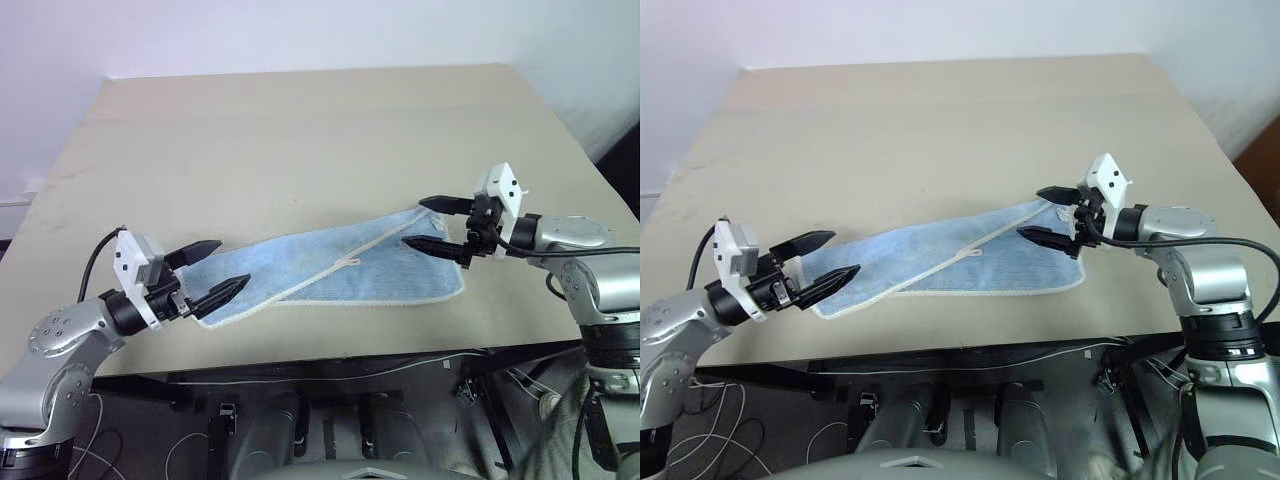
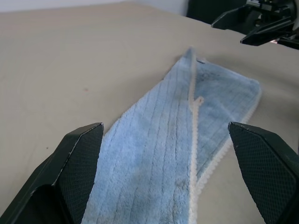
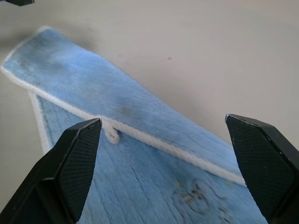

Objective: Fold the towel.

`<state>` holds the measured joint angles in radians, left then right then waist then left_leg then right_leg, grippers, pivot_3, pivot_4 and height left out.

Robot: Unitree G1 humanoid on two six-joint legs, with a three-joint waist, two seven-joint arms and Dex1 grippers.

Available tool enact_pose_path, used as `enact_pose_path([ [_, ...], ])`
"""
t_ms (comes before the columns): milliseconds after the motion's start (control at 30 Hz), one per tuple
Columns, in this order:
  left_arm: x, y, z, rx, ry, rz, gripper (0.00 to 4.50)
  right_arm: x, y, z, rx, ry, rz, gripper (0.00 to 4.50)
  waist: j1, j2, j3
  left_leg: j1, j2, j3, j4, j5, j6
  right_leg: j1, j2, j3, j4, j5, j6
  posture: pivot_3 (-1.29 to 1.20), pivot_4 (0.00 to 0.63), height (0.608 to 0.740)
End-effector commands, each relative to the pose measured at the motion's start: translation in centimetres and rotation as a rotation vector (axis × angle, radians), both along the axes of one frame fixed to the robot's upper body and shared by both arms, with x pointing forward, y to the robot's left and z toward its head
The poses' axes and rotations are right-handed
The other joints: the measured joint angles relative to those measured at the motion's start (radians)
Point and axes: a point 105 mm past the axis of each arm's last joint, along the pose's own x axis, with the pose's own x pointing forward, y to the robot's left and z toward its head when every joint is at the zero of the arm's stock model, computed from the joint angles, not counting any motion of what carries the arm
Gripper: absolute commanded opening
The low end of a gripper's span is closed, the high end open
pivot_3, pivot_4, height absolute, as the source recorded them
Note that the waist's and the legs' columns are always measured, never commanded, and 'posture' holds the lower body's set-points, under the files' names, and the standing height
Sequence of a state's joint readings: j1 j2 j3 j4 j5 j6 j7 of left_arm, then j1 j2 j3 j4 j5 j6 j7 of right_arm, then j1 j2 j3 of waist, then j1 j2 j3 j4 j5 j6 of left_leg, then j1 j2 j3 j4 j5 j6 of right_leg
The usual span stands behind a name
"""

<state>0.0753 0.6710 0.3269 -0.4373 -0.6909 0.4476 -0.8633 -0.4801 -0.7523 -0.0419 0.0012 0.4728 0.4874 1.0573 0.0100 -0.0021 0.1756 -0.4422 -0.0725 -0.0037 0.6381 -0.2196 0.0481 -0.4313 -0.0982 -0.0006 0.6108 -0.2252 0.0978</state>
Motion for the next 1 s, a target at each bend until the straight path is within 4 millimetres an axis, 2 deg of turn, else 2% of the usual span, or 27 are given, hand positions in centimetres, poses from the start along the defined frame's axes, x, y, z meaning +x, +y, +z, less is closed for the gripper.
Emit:
enact_pose_path([
  [33,-0.4,-0.5,1.0,0.009,-0.044,-0.018,4.50,-0.1,0.4,0.8,0.003,-0.048,0.010,4.46,0.002,0.000,0.000,0.000,0.000,0.000,0.000,0.000,0.000,0.000,0.000,0.000,0.000,0.000,0.000,0.00,0.150,0.740],
  [167,-0.4,-0.4,0.0,0.048,-0.022,-0.011,4.50,0.0,0.2,0.9,0.012,-0.061,-0.018,4.46,0.001,0.000,0.000,0.000,0.000,0.000,0.000,0.000,0.000,0.000,0.000,0.000,0.000,0.000,0.000,0.00,0.150,0.740],
  [300,-0.2,-0.8,0.4,0.026,-0.028,-0.027,4.50,0.2,-0.6,0.9,-0.010,-0.064,-0.042,4.46,0.002,0.000,0.000,0.000,0.000,0.000,0.000,0.000,0.000,0.000,0.000,0.000,0.000,0.000,0.000,0.00,0.150,0.740],
  [533,0.4,-1.6,0.8,0.026,-0.052,-0.047,4.50,1.7,-3.2,0.2,-0.089,-0.093,-0.148,4.46,0.002,0.000,0.000,0.000,0.000,0.000,0.000,0.000,0.000,0.000,0.000,0.000,0.000,0.000,0.000,0.00,0.150,0.740],
  [700,0.2,-1.5,0.7,0.016,-0.044,-0.047,4.50,4.9,-6.2,-0.9,-0.240,-0.118,-0.277,4.46,-0.009,0.000,0.000,0.001,0.000,0.001,0.001,0.000,0.000,0.001,0.000,0.000,0.001,0.000,0.000,0.00,0.150,0.740],
  [833,0.0,-1.2,-0.1,0.039,-0.027,-0.046,4.50,6.9,-7.0,-1.0,-0.238,-0.072,-0.345,4.46,-0.021,0.000,0.000,0.001,0.000,0.001,0.000,0.001,-0.001,0.000,0.001,0.000,0.002,0.000,0.000,0.00,0.150,0.740],
  [1000,0.1,-1.0,-0.3,0.039,-0.036,-0.038,4.50,8.7,-6.9,-1.8,-0.278,-0.044,-0.397,4.46,-0.024,0.000,0.000,0.001,0.000,0.001,0.000,0.001,-0.002,0.000,0.001,0.000,0.002,0.000,0.000,0.00,0.150,0.740],
])
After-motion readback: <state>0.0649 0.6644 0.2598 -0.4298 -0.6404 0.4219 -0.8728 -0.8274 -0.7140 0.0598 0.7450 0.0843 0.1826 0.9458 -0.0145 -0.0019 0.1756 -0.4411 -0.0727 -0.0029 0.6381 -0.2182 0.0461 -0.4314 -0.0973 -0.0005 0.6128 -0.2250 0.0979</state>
